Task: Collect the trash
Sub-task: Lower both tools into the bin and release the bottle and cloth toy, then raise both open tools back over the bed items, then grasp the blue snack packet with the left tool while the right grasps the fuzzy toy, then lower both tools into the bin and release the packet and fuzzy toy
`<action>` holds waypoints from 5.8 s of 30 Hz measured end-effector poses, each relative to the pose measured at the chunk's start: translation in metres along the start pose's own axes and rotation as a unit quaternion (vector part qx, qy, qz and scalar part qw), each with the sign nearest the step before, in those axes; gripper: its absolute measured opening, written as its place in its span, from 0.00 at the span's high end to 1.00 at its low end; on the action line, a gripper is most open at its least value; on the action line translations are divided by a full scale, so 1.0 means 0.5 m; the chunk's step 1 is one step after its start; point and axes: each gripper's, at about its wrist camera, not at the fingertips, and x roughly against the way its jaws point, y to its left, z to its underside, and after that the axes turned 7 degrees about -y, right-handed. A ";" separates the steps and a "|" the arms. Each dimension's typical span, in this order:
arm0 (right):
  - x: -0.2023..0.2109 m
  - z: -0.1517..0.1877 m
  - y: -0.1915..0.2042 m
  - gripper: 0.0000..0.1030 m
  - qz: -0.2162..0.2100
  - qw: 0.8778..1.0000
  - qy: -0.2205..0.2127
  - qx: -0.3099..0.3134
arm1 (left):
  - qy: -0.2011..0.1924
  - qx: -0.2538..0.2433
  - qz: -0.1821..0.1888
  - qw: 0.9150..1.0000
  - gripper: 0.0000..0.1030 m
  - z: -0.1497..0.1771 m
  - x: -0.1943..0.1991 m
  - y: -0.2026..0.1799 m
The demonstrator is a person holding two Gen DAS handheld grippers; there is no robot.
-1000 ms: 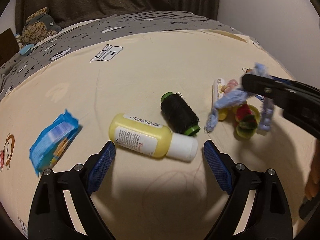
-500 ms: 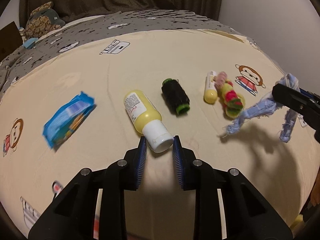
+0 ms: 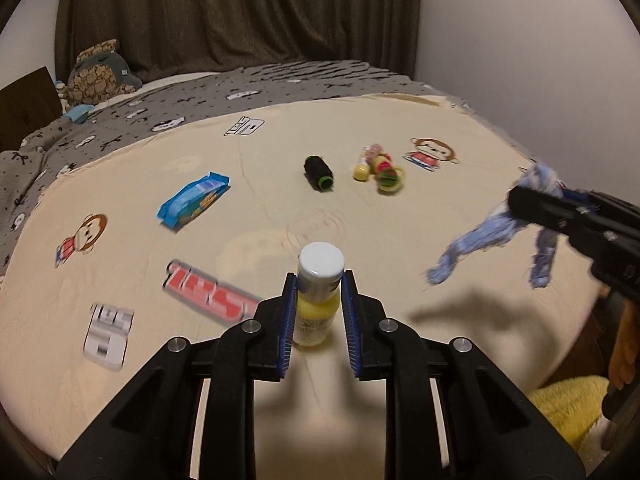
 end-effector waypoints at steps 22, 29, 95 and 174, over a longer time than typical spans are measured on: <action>0.116 0.276 0.105 0.73 -0.022 0.994 0.110 -0.012 | 0.067 0.034 0.034 0.997 0.80 0.299 0.208 -0.032; 0.087 0.373 0.117 0.73 -0.030 0.984 0.170 -0.039 | 0.132 0.049 0.047 0.989 0.80 0.402 0.173 -0.034; -0.189 0.024 -0.068 0.13 0.076 0.992 0.082 -0.066 | 0.023 0.061 -0.074 0.995 0.21 0.013 -0.052 0.215; 0.090 0.307 0.147 0.76 -0.044 0.990 0.132 -0.008 | 0.066 0.037 -0.034 0.997 0.71 0.329 0.212 0.011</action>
